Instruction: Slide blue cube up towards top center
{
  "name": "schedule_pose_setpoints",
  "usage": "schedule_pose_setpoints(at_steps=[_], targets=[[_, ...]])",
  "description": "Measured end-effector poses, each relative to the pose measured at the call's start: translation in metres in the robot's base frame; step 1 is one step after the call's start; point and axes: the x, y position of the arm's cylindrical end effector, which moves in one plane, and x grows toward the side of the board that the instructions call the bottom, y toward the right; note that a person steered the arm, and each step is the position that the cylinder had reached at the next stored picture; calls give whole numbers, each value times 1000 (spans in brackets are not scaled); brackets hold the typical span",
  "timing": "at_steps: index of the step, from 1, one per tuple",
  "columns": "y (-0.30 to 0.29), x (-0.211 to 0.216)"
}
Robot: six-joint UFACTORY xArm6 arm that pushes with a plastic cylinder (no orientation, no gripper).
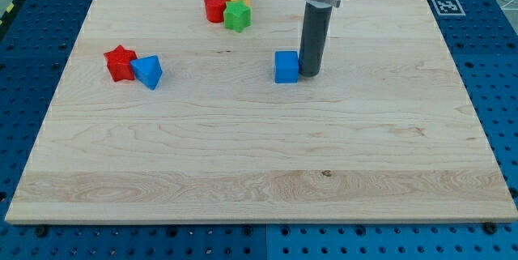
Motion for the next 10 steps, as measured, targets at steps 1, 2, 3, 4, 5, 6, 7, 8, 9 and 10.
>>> schedule_pose_setpoints(at_steps=[1, 2, 3, 4, 5, 6, 7, 8, 9, 10], targets=[[0, 0], [10, 11], [16, 25], [17, 46], [17, 82], [13, 119], [-17, 127], [-42, 118], [-46, 83], [-46, 80]])
